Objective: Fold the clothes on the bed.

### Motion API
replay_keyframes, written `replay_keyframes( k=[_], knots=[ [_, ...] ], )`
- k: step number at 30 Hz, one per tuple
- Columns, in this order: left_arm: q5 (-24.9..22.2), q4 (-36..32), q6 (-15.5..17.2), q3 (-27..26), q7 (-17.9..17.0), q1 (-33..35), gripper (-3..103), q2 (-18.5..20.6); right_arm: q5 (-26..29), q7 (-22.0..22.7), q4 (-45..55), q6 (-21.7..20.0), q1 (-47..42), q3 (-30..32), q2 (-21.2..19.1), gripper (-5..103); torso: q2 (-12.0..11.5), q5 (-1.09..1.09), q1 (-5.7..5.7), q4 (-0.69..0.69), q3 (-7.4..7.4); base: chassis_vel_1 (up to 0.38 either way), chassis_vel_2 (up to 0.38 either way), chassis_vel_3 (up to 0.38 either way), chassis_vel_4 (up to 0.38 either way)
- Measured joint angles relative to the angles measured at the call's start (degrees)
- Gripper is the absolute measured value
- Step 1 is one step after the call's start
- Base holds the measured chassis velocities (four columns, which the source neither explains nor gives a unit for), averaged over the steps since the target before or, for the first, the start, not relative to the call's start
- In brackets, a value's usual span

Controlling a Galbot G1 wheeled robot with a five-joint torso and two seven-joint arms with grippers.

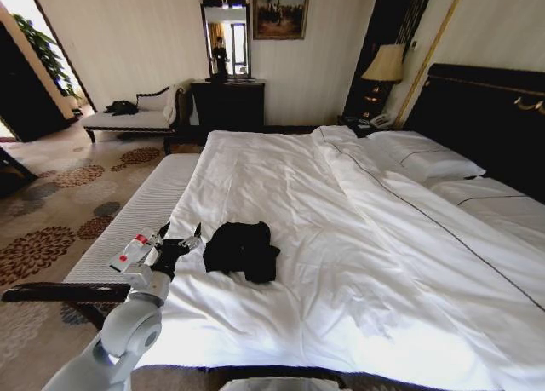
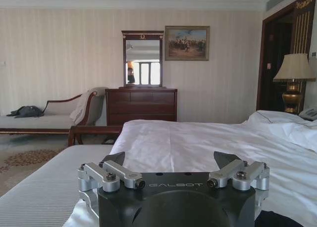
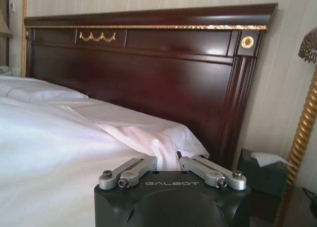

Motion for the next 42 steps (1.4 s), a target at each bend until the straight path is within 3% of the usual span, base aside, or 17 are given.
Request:
replay_keyframes(
  k=[8, 14, 18, 21, 24, 26, 33, 35, 38, 42],
  knots=[
    [0.41, -0.32, 0.1, 0.0, -0.05, 0.73, 100, -0.53, -1.0, -0.23, 0.94, 0.31, -0.51, -1.34, 5.93, 2, 0.01, -0.02, 0.0, -0.02, 0.0, 0.0, 0.0, 0.0, 0.0],
    [0.62, -0.32, 0.11, -0.23, -0.05, 1.08, 100, -0.83, -0.59, 0.06, 1.89, 0.46, -1.46, -1.45, 8.09, 1, 0.01, -0.04, 0.0, -0.04, 0.0, 0.0, 0.0, 0.0, 0.0],
    [0.86, -0.32, 0.11, -0.08, -0.06, 1.08, 100, -1.05, 1.1, 0.49, 4.32, 0.82, -2.52, -0.34, 8.91, 22, 0.03, -0.08, -0.03, -0.23, -0.01, -0.009, -0.008, -0.013, -0.01],
    [0.87, -0.32, 0.11, -0.09, -0.05, 1.09, 100, -1.07, 2.87, 0.11, 6.78, 0.33, -3.29, 0.03, 9.47, 28, 0.03, -0.09, -0.03, -0.19, -0.02, -0.027, -0.058, -0.036, -0.021],
    [0.89, -0.31, 0.11, -0.28, -0.03, 1.23, 100, -1.08, 5.23, -0.33, 11.9, -0.43, -4.18, 0.28, 11.13, 43, 0.03, -0.04, -0.04, -0.04, -0.01, 0.0, 0.0, 0.0, 0.0],
    [0.89, -0.3, 0.1, -0.28, -0.03, 1.23, 100, -1.09, 5.7, -0.34, 12.94, -0.54, -4.37, 0.28, 11.45, 43, 0.02, -0.05, -0.04, -0.03, -0.01, 0.0, 0.0, 0.0, 0.0],
    [1.42, -0.29, 0.02, 0.07, 0.08, 1.48, 100, -1.59, 8.95, -0.69, 23.22, -1.1, -6.66, -0.94, 14.1, 77, 0.02, -0.03, -0.02, -0.04, 0.0, 0.0, 0.0, 0.0, 0.0],
    [1.55, -0.29, 0.0, 0.1, 0.1, 1.56, 100, -1.64, 9.19, -0.69, 24.35, -1.21, -6.87, -1.3, 14.34, 77, 0.02, -0.03, -0.02, -0.04, 0.0, 0.0, 0.0, 0.0, 0.0],
    [1.9, -0.49, -0.07, 0.16, 0.16, 1.94, 100, -1.84, 9.44, -0.57, 30.77, -1.74, -7.87, -4.03, 15.56, 92, 0.02, -0.03, -0.02, -0.04, 0.0, 0.0, 0.0, 0.0, 0.0],
    [2.13, -0.67, -0.16, 0.09, 0.23, 2.24, 100, -1.95, 9.25, -0.05, 37.25, -2.58, -8.12, -7.74, 16.18, 100, 0.01, -0.02, -0.01, -0.03, 0.0, 0.0, 0.0, 0.0, 0.0]
  ],
)
